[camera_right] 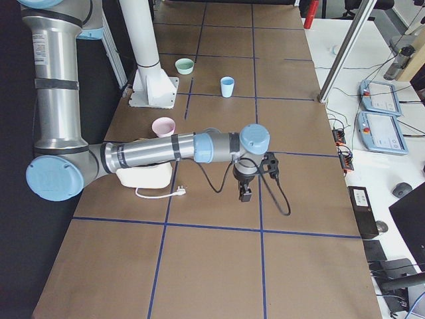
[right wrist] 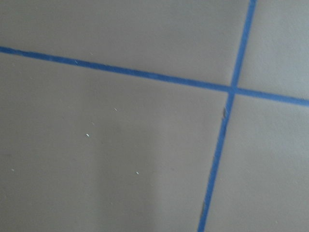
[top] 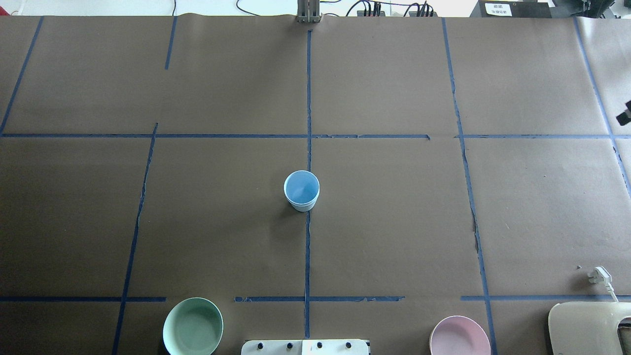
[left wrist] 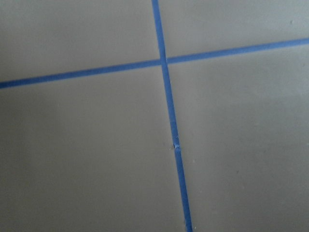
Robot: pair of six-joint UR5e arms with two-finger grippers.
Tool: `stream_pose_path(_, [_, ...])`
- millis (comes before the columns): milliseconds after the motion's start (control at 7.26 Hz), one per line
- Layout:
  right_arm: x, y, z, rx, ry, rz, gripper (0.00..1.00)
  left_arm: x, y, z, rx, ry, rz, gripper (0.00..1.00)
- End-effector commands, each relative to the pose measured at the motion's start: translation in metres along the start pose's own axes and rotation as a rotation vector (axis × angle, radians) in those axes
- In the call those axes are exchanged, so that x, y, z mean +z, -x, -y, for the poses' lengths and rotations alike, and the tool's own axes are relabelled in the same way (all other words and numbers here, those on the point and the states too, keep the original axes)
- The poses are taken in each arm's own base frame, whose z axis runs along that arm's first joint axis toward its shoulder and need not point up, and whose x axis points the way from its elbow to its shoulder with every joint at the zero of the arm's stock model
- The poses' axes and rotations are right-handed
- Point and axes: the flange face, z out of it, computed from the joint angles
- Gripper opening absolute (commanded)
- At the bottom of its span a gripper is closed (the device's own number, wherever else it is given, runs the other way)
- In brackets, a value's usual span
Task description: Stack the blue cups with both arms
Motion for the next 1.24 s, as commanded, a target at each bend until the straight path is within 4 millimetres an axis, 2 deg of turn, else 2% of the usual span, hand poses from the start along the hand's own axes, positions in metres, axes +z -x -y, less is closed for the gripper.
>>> stream_pose_path(0, [0.011, -0.049, -0.070, 0.066, 0.027, -0.024, 1.00, 0.001, 0.001, -0.004, -0.011, -0.003, -0.004, 1.00])
stream_pose_path(138, [0.015, -0.052, -0.072, 0.081, 0.037, -0.025, 1.00, 0.000, 0.001, -0.006, -0.012, 0.001, 0.002, 1.00])
stream_pose_path(275, [0.015, -0.051, -0.072, 0.086, 0.037, -0.021, 1.00, 0.005, 0.004, -0.020, -0.013, 0.011, 0.002, 1.00])
stream_pose_path(688, [0.015, -0.051, -0.072, 0.088, 0.037, -0.016, 1.00, 0.011, 0.008, -0.023, -0.023, 0.023, -0.001, 1.00])
stream_pose_path(1101, [0.015, -0.050, -0.072, 0.085, 0.037, -0.016, 1.00, 0.007, 0.004, -0.021, -0.016, 0.015, 0.000, 1.00])
